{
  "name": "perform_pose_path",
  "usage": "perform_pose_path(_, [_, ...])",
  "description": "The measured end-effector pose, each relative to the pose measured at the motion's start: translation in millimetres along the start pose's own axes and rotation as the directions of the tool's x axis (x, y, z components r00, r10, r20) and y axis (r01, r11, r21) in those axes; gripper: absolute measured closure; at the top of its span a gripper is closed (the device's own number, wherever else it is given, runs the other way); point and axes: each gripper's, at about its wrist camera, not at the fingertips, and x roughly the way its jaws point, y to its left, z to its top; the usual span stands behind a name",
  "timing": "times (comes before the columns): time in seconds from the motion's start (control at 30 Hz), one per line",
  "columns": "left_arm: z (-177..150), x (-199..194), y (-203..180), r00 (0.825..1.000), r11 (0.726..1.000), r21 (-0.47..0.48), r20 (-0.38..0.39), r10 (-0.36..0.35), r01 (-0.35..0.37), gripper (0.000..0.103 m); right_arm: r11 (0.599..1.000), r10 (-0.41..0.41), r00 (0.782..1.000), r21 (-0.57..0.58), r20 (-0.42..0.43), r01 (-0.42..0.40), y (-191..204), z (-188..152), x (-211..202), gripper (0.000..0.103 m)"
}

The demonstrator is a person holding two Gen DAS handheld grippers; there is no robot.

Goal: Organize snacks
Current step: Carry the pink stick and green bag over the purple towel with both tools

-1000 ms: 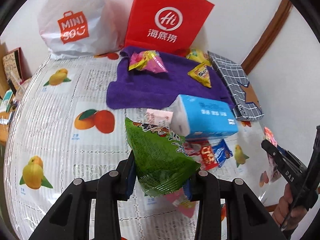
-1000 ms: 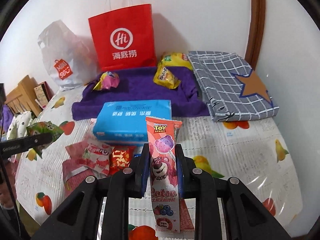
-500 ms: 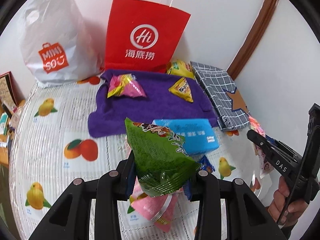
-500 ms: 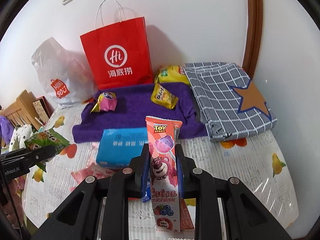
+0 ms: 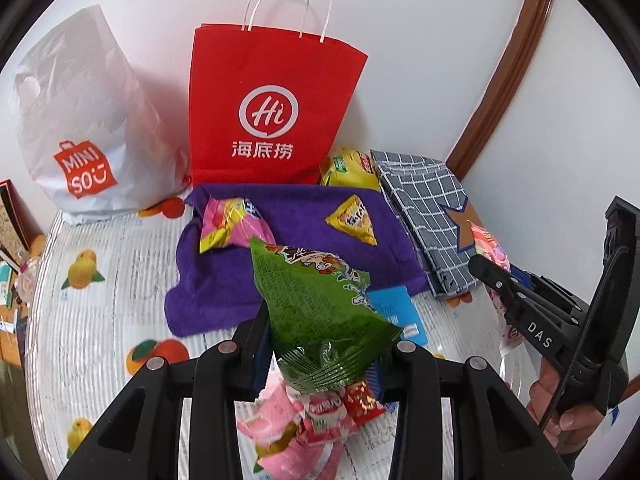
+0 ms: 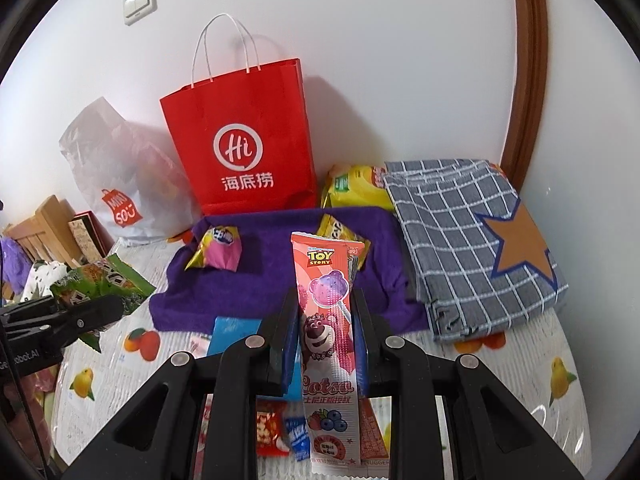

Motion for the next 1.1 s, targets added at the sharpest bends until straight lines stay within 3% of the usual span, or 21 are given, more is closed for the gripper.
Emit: perform_pose_path(1.1, [89.7,87.0,45.9,0.998,0.997,-0.047,0.006,0.065,-0.065,0.067,1.0,0.003,0.999,0.031,-0.046,-0.002,-10.2,65.8,116.7,0.079])
